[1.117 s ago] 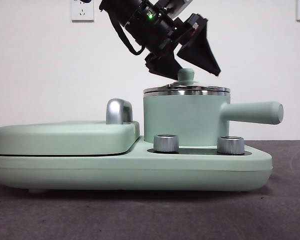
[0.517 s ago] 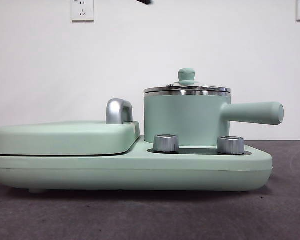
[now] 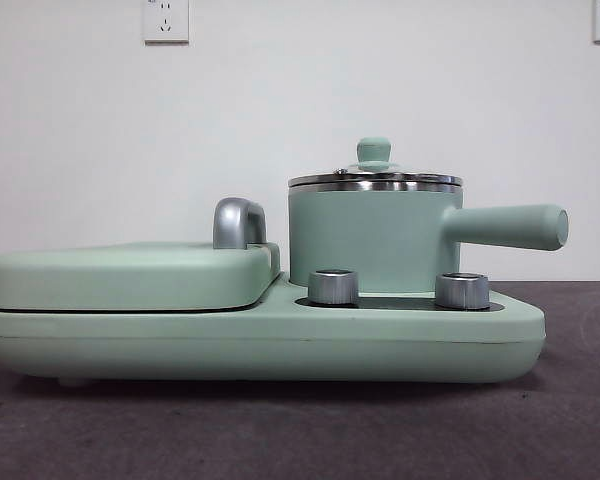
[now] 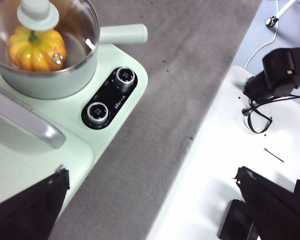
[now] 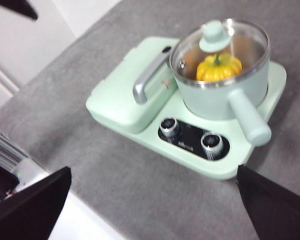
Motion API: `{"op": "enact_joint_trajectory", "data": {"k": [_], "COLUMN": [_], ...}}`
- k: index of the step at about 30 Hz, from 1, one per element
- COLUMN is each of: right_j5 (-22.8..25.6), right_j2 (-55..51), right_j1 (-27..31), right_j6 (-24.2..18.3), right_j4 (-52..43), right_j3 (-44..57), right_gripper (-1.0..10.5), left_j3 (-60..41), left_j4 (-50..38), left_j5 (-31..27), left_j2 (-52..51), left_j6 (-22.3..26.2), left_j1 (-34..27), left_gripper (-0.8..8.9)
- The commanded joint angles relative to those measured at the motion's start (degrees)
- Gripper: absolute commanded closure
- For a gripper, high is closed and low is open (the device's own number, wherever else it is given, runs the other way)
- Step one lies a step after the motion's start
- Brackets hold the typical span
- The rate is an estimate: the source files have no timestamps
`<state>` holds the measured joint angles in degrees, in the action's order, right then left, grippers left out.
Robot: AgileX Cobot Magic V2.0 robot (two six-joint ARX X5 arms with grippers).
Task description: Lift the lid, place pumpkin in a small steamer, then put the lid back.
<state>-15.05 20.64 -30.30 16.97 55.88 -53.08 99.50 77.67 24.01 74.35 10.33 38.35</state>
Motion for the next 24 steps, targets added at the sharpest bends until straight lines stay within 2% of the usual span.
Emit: {"op": "enact_joint_trajectory", "data": {"k": [1,5,10,12,13,14,18,20,24], "right_j5": [-0.15,0.00,0.00,0.02,0.00,0.04,3.13,4.59,4.59], "right_j2": [0.20,0.22,0.22,0.22,0.22,0.22,0.24,0.22,0.17], "right_j1": [-0.33,-0.33,-0.33,-0.33,-0.33,-0.33,-0.31,-0.31,-0.31], "right_j6": [0.37,-0.17,-1.01,-1.31,-1.31,-1.42,-2.78,-2.51,-2.60], "right_j4": [-1.53,-2.38,-2.75,-2.71,-2.67,-2.67,-2.78,-2.84,-3.34], "right_j3": [-0.37,-0.37,-0.37,-0.37,-0.37,-0.37,-0.37,-0.37,-0.39], "right_gripper": [4.2,4.2,4.4,5.7,7.3,9.4,9.3,9.3,9.3], "left_j3": [-3.06,-12.24,-26.88,-32.70,-35.89,-38.86,-47.04,-48.50,-48.48], "left_j4": [-0.59,-4.09,-12.87,-17.22,-19.39,-20.85,-23.28,-22.82,-21.68], "left_j5": [0.31,0.31,-0.15,-1.95,-3.58,-5.46,-15.63,-16.33,-16.33], "left_j2": [-4.50,-13.00,-25.27,-30.32,-33.03,-35.58,-42.93,-44.72,-46.42], "left_j6": [-0.55,-1.57,-6.12,-9.90,-11.93,-13.55,-20.59,-21.94,-21.92], "left_j1": [-0.44,-1.81,-3.54,-4.26,-4.61,-4.85,-5.29,-5.29,-5.29], "left_gripper": [2.56,2.62,2.79,4.08,5.63,7.88,8.07,8.07,8.07]}}
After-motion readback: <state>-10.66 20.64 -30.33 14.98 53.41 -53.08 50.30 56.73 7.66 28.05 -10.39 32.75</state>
